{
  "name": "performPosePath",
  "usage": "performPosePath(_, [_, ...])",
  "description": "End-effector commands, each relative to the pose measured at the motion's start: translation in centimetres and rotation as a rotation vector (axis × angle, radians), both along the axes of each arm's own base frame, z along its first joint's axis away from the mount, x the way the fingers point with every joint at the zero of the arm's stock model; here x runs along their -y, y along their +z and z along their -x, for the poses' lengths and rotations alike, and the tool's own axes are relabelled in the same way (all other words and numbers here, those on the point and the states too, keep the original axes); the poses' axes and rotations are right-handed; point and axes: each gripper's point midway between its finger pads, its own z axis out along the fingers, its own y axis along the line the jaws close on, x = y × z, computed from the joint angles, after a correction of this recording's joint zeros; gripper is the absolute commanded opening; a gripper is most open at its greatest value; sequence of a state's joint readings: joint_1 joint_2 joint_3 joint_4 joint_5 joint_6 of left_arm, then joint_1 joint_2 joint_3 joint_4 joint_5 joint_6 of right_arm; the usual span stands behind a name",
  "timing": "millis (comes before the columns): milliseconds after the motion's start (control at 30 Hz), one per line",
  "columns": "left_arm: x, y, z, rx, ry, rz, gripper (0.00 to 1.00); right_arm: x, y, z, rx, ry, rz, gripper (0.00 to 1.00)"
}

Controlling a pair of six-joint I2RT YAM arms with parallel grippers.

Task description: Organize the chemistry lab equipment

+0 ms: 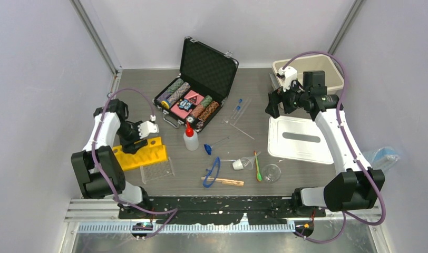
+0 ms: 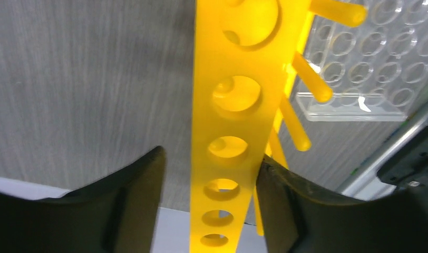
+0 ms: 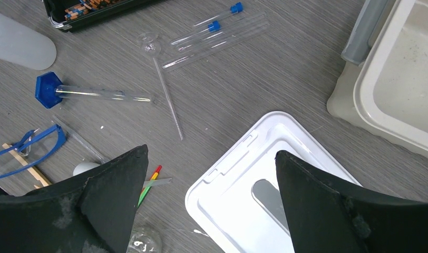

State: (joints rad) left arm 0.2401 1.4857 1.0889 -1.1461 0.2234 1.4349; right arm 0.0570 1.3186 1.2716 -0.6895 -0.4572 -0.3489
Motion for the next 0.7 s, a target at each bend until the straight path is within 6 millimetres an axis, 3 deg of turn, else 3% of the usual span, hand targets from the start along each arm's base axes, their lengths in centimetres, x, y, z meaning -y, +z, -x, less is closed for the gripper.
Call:
performPosePath(0, [-1.2,1.1,-3.7,0.148,-0.059,-0.063,0.53,0.1,1.8,-0.9,0.054,0.005,0.014,0.95])
performPosePath(100, [-1.6,2.4,-5.6,0.198,-0.085,-0.076,0.4,0.1,1.7,-1.1,0.053,0.006,0.017,0.95])
performPosePath(267, [-2.8,4.7,-9.5,0.247,-0.129,-0.098,0.32,0.2,1.4,-1.6,0.044,0.002,0.023,0.95])
performPosePath(400, [-4.3,5.8,-13.4,0.306,-0.161,-0.144,0.31,0.2,1.2,-2.1,0.038,0.002,0.027,0.95])
performPosePath(533, [-6.0,5.6,-17.2,0.338,-0.196,-0.192,0.32,0.3,1.1,-2.7,0.031,-0.001,0.03,0.95])
performPosePath(667, [-7.1,5.1,-19.4,0.32,-0.192,-0.196,0.31,0.4,1.1,-3.4,0.028,-0.003,0.037,0.95])
